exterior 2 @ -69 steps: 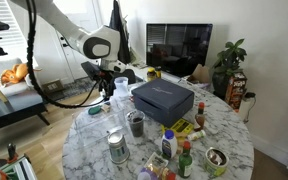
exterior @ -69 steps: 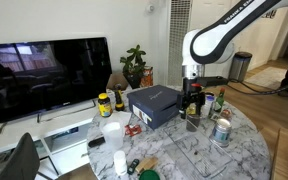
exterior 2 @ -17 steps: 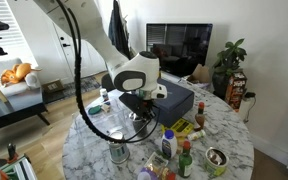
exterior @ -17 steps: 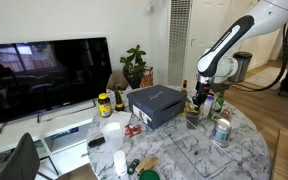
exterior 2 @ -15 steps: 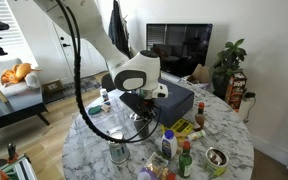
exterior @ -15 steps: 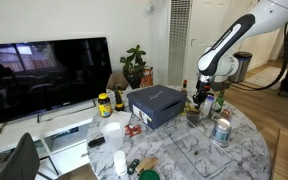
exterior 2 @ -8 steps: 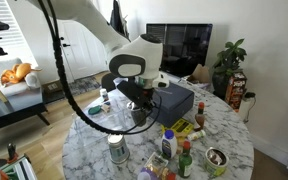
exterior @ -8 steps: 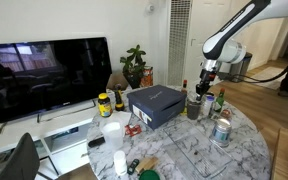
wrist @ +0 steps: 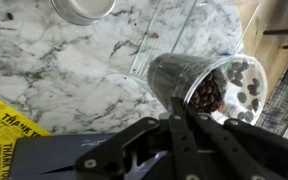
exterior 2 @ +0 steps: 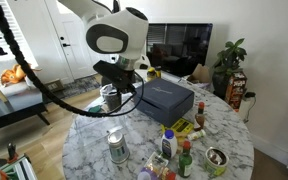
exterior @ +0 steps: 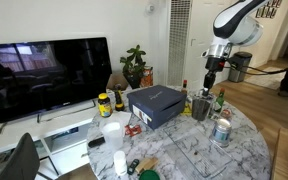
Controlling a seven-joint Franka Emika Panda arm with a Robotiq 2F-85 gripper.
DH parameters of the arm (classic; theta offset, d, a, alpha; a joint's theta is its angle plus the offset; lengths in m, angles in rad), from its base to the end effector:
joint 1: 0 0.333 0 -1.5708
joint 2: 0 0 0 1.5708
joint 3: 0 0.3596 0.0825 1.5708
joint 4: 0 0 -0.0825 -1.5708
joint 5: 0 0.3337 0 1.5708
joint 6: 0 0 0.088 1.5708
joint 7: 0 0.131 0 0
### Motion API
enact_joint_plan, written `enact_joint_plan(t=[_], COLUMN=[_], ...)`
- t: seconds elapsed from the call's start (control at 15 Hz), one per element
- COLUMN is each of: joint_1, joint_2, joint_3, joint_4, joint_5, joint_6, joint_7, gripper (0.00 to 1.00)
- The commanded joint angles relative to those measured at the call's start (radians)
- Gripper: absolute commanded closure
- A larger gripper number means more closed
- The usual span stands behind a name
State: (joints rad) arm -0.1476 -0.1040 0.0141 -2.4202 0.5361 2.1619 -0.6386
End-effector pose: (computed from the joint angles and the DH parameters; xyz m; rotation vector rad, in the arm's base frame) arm 0.4187 -0.0254 0.3966 -2.6887 -0.2248 -0.0256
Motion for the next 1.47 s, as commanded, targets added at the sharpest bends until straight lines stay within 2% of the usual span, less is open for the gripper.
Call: enact_joint_plan(t=[0.0,0.27,0.47,0.93,1.4], joint_1=[0.095,0.167,0.194,0.183,0.177], joint_2=[-0.007,0.058,0.122,0.270,0.368], joint_3=[-0.011,0.015,0.033,0.071,0.121], joint_4=[-0.026,-0.015,-0.010,0.011,0.034], joint_5=[0.043,0.088,0.104,0.181,0.192], joint_6=[0.006,0.078,0.166,0.345,0.413], joint_7=[-0.010,0.002,0.006,-0.017,0.005], gripper=[0.99,0.99,0.99,0.99,0.99])
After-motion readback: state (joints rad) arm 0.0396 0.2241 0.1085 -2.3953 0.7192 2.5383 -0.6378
